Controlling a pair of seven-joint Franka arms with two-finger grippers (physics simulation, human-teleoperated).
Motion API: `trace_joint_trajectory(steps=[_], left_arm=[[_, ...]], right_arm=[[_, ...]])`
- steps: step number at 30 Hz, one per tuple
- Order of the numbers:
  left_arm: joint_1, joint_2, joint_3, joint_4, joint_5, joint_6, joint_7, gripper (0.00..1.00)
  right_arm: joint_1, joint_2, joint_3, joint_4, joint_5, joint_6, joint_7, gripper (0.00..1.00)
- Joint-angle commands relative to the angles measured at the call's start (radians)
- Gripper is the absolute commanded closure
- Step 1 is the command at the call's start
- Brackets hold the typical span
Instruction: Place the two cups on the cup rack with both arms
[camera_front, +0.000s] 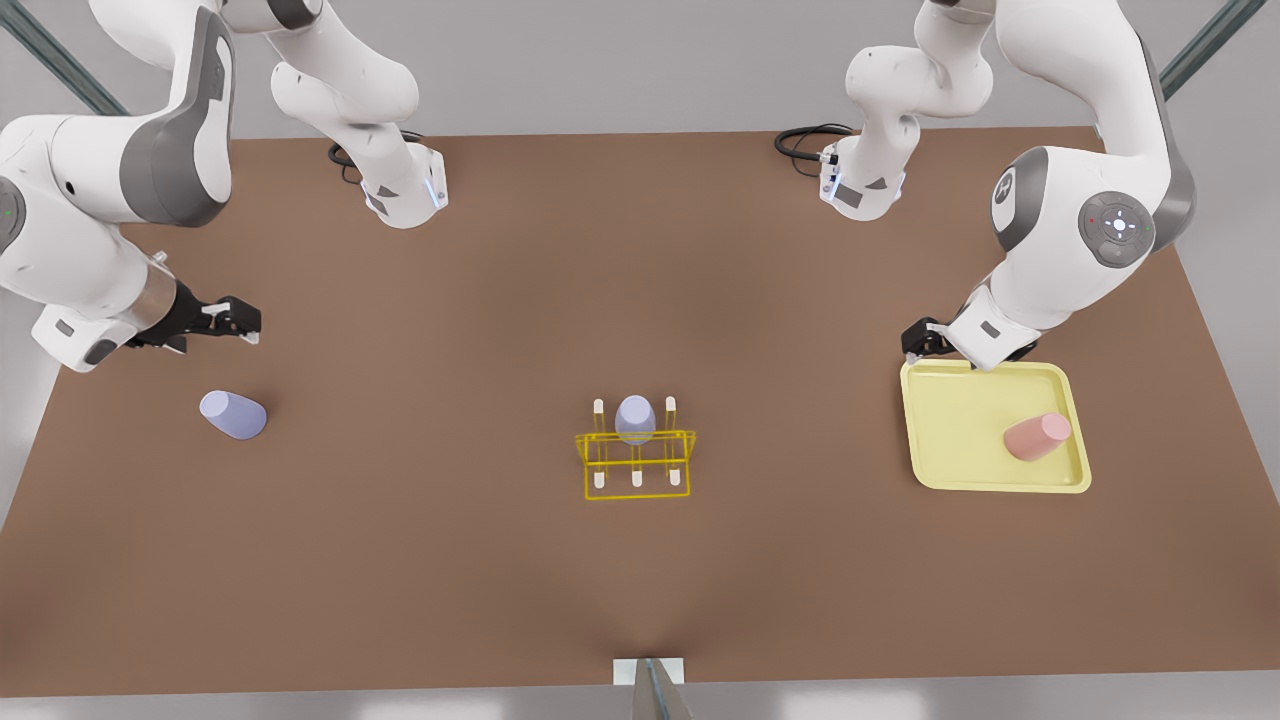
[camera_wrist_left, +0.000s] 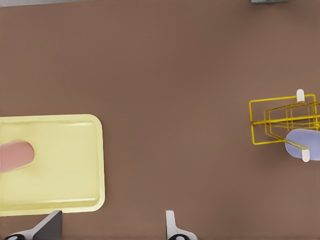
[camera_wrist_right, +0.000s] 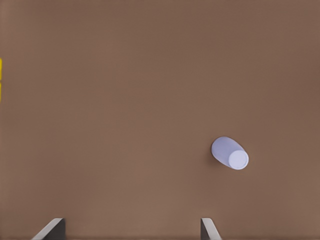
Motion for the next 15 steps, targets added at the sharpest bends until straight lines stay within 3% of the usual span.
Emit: trace_joint_trajectory(steps=[1,4,8,10,15], left_arm=[[-0.001,-0.001,0.0,0.0,0.001,0.001,-0.006,0.0],[0.049,0.078,0.037,-0.003,0.007,0.021,-0.003,0.0],[0.413,0.3,0.038,0.019,-0.105,0.301,0.471,0.0],[0.493,0.372,0.04,0.022,-0.107,0.378,0.54,0.0],[0.507,0.356,0.04,-0.041,-0.101,0.453,0.54,0.0]], right_arm=[[0.0,0.001,0.0,-0.001,0.001,0.01,0.017,0.0],[-0.008,0.033,-0.038,0.01,-0.013,0.013,0.011,0.0],[-0.098,0.212,-0.077,0.01,-0.065,0.129,-0.031,0.0],[-0.149,0.278,-0.077,0.008,-0.053,0.207,-0.031,0.0],[-0.235,0.374,-0.077,-0.016,0.027,0.352,-0.032,0.0]])
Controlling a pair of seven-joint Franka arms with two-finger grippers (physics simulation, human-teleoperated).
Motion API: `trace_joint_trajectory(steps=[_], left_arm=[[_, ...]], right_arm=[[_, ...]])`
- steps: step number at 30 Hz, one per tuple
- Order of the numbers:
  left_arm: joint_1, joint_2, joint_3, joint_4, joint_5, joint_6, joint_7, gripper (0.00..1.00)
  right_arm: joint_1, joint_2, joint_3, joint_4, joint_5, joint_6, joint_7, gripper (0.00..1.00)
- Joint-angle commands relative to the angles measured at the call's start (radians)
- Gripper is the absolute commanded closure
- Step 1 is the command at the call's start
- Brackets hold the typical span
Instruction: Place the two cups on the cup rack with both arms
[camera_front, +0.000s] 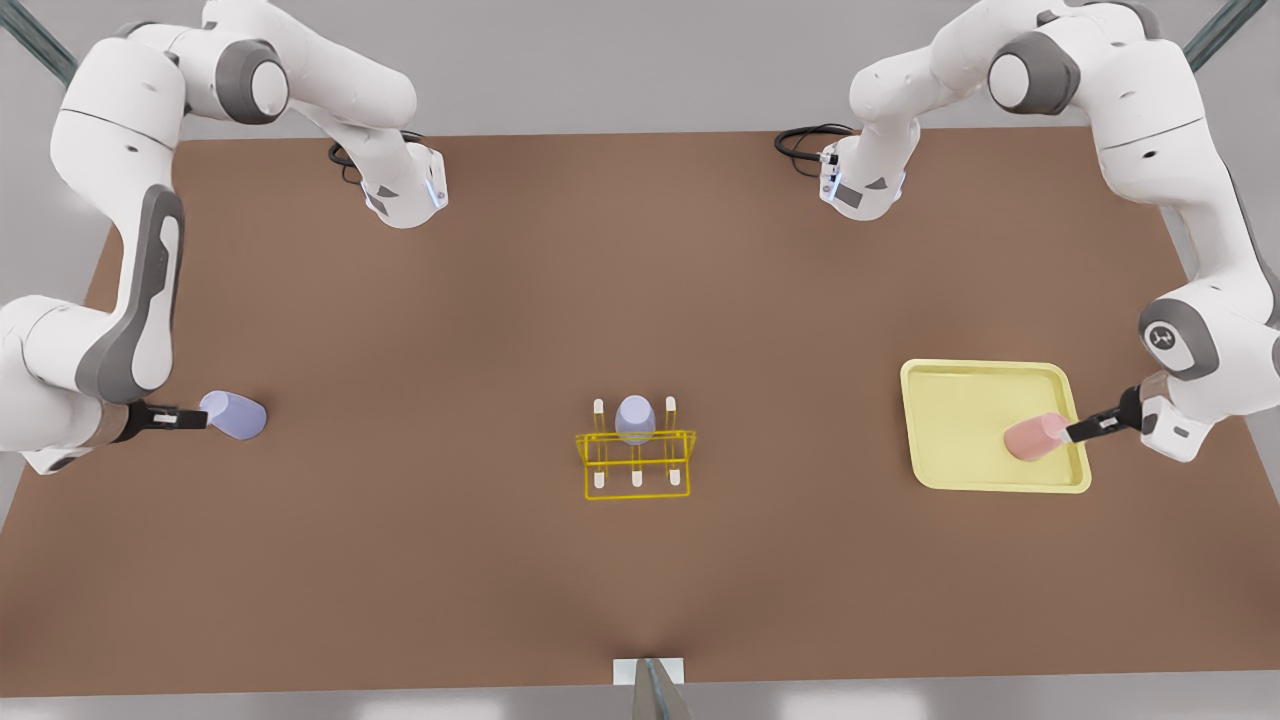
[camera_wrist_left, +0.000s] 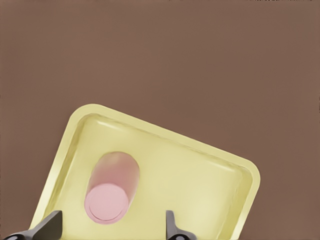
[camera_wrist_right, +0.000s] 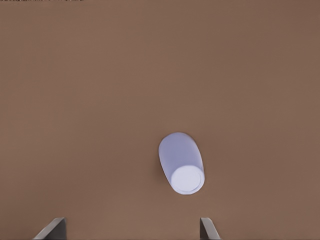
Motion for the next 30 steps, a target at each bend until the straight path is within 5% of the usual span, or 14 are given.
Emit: trace_joint_trajectory(steps=[1,6,15,30], left_arm=[[0.002,-0.009,0.0,-0.015,-0.005,0.125,0.324,0.0],[-0.01,-0.029,-0.002,-0.156,0.023,0.203,0.322,0.0],[-0.012,0.005,0.014,-0.172,0.029,0.234,0.321,0.0],[-0.01,0.102,0.015,-0.172,0.03,0.298,0.321,0.0]], right_arm=[[-0.014,0.021,0.0,-0.004,0.054,0.16,-0.018,0.0],[-0.063,-0.028,0.002,-0.215,0.129,0.377,-0.111,0.0],[-0.075,-0.136,-0.02,-0.522,0.063,0.747,-0.183,0.0],[-0.118,-0.104,-0.031,-0.634,0.048,0.746,-0.183,0.0]])
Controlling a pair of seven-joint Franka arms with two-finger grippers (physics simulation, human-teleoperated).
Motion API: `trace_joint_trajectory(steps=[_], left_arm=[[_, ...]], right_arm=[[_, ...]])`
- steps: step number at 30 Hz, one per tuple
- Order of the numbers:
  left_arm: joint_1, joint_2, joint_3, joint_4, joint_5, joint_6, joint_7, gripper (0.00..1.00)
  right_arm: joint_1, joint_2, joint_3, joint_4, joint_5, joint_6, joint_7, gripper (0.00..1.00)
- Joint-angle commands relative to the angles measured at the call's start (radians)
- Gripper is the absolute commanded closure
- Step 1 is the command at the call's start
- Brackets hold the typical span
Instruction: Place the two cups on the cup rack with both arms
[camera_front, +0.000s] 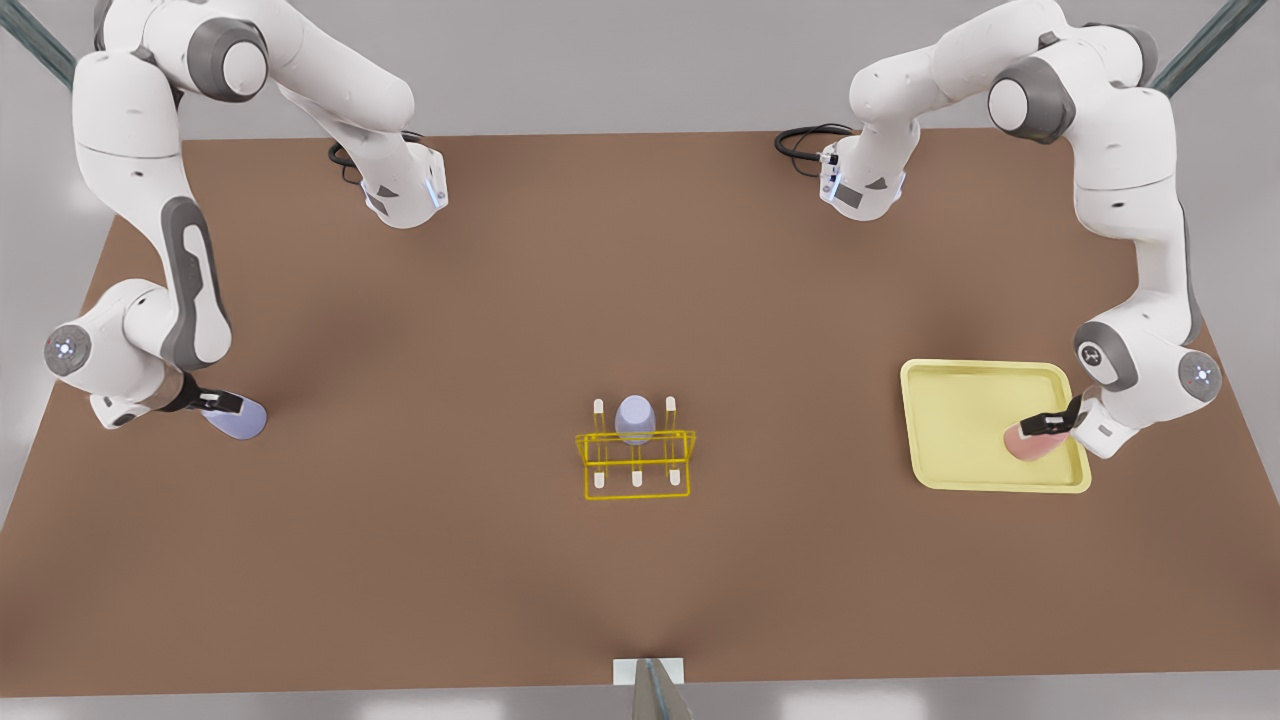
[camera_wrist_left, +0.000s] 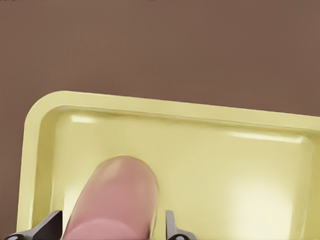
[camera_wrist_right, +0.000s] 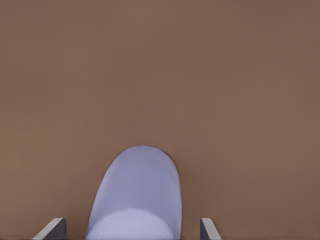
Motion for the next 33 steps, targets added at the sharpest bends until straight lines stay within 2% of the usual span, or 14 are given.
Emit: trace_joint_trajectory(steps=[1,14,15,16,22,23,26,28,30,33], left_arm=[[0.0,0.004,0.0,0.001,0.001,0.022,0.056,0.0],[0.0,0.03,0.0,-0.016,-0.002,0.042,0.055,0.0],[-0.002,0.028,0.0,-0.017,-0.002,0.042,0.043,0.09],[-0.002,0.027,0.0,-0.017,-0.002,0.042,0.043,0.12],[-0.026,0.008,0.0,-0.011,0.0,-0.007,-0.002,0.12],[-0.028,0.008,0.0,-0.011,0.0,-0.007,-0.009,0.12],[-0.038,-0.009,0.0,-0.005,0.0,-0.01,-0.014,0.14],[-0.089,-0.081,0.001,-0.005,0.003,-0.134,-0.095,0.14],[-0.238,-0.177,0.011,-0.005,0.087,-0.259,-0.361,0.14],[-0.42,-0.153,0.003,0.081,0.086,-0.328,-0.6,0.14]], right_arm=[[0.0,0.008,0.0,-0.001,0.001,0.024,-0.052,0.0],[0.0,0.066,0.0,-0.002,-0.003,0.04,-0.075,0.0],[0.001,0.072,0.0,-0.001,-0.005,0.039,-0.073,0.0],[0.001,0.075,0.0,-0.001,-0.005,0.04,-0.073,0.0],[0.001,0.075,0.0,0.001,-0.005,0.039,-0.075,0.0],[0.001,0.075,0.0,0.002,-0.005,0.037,-0.076,0.01],[0.001,0.077,0.0,0.01,-0.005,0.03,-0.089,0.19],[0.001,0.077,0.0,0.014,-0.005,0.024,-0.089,0.24],[0.003,0.075,0.001,0.033,-0.005,0.001,-0.084,0.25],[0.008,0.072,0.011,0.059,0.0,-0.033,-0.082,0.25]])
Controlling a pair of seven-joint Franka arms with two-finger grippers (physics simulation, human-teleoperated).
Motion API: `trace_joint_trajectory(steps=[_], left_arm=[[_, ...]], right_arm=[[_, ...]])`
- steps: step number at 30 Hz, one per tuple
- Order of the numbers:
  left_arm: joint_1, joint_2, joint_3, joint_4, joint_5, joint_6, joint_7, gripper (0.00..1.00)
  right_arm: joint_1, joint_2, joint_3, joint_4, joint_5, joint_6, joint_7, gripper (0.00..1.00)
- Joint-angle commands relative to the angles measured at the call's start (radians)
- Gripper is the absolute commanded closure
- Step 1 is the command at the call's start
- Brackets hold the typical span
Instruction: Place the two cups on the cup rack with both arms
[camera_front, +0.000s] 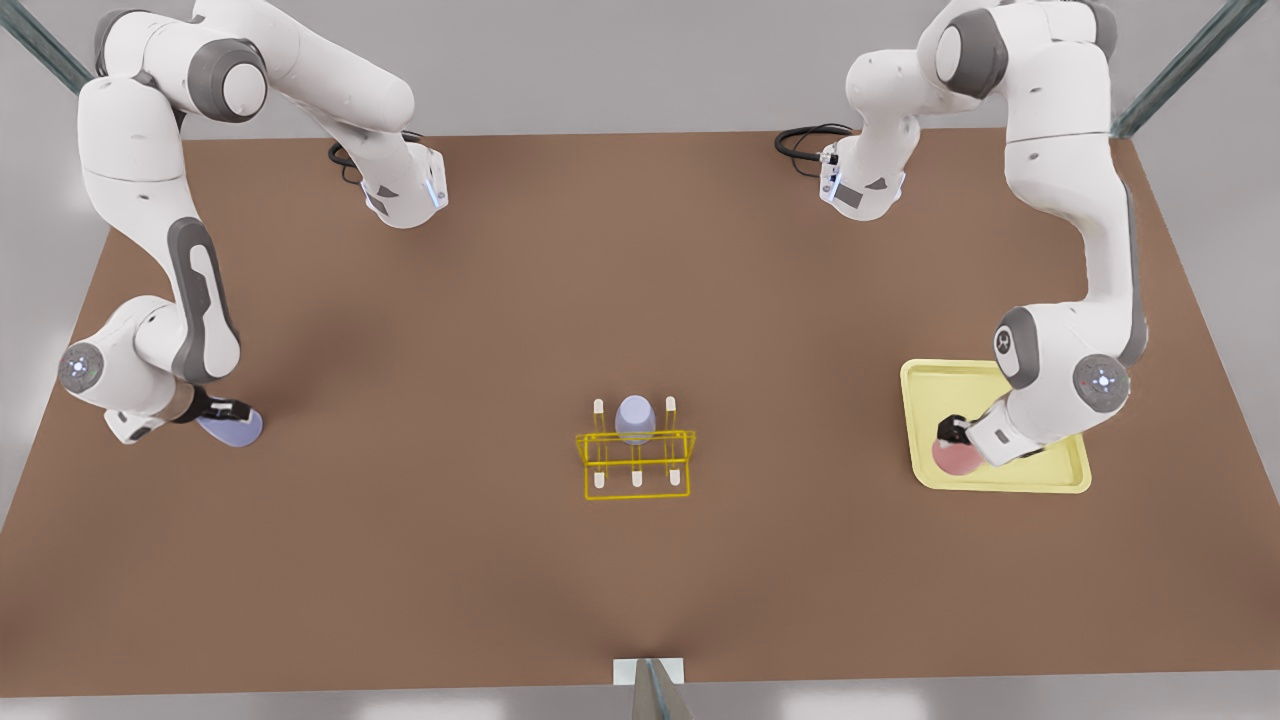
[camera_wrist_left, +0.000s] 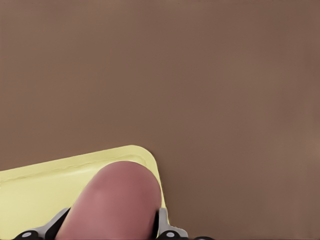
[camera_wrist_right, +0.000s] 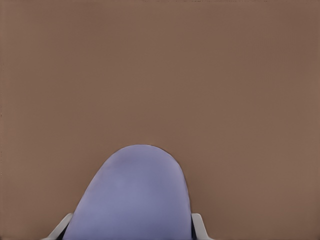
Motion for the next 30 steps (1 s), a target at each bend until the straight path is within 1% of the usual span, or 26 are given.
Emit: trace_joint_trajectory(steps=[1,2,3,5,7,8,9,11,12,13,16,20,22,26,29,30], left_arm=[[-0.075,0.024,-0.001,0.066,0.013,-0.171,-0.558,0.14],[-0.124,0.057,-0.019,0.115,-0.004,-0.171,-0.655,0.14],[-0.143,0.094,-0.07,0.183,-0.004,-0.171,-0.774,0.14],[-0.143,0.166,-0.157,0.298,-0.005,-0.172,-0.92,0.14],[-0.154,0.231,-0.207,0.413,-0.027,-0.171,-1.008,0.14],[-0.192,0.28,-0.207,0.496,-0.025,-0.171,-1.06,0.14],[-0.221,0.309,-0.207,0.546,-0.025,-0.171,-1.095,0.14],[-0.266,0.318,-0.207,0.565,-0.025,-0.132,-1.153,0.14],[-0.286,0.32,-0.207,0.576,-0.027,-0.123,-1.186,0.14],[-0.289,0.321,-0.207,0.583,-0.027,-0.102,-1.201,0.14],[-0.286,0.336,-0.202,0.625,-0.027,-0.054,-1.204,0.14],[-0.307,0.355,-0.227,0.642,-0.028,-0.085,-1.203,0.14],[-0.333,0.358,-0.225,0.651,-0.027,-0.089,-1.206,0.14],[-0.376,0.424,-0.22,0.738,-0.024,-0.077,-1.219,0.14],[-0.384,0.452,-0.217,0.752,-0.019,-0.054,-1.218,0.14],[-0.384,0.458,-0.216,0.75,-0.019,-0.054,-1.216,0.08]], right_arm=[[0.005,-0.004,0.005,0.006,-0.017,-0.044,0.007,0.25],[0.006,-0.005,0.037,0.032,-0.014,-0.083,0.007,0.25],[0.006,-0.007,0.08,0.061,-0.014,-0.121,0.005,0.24],[0.006,-0.007,0.165,0.109,-0.014,-0.161,0.005,0.24],[0.006,-0.005,0.221,0.125,-0.011,-0.159,0.007,0.24],[0.014,-0.001,0.257,0.139,0.005,-0.159,0.005,0.24],[0.014,-0.001,0.296,0.145,0.012,-0.159,0.013,0.24],[0.031,0.013,0.37,0.173,0.029,-0.159,0.019,0.24],[0.074,0.019,0.382,0.197,0.032,-0.159,0.022,0.24],[0.117,0.024,0.382,0.213,0.068,-0.159,0.037,0.24],[0.235,0.051,0.382,0.29,0.075,-0.156,0.114,0.24],[0.405,0.082,0.382,0.389,0.075,-0.156,0.373,0.24],[0.486,0.143,0.379,0.481,0.069,-0.156,0.47,0.24],[0.549,0.215,0.378,0.586,0.066,-0.158,0.543,0.24],[0.548,0.234,0.37,0.598,0.064,-0.153,0.533,0.24],[0.542,0.234,0.369,0.599,0.064,-0.153,0.528,0.24]])
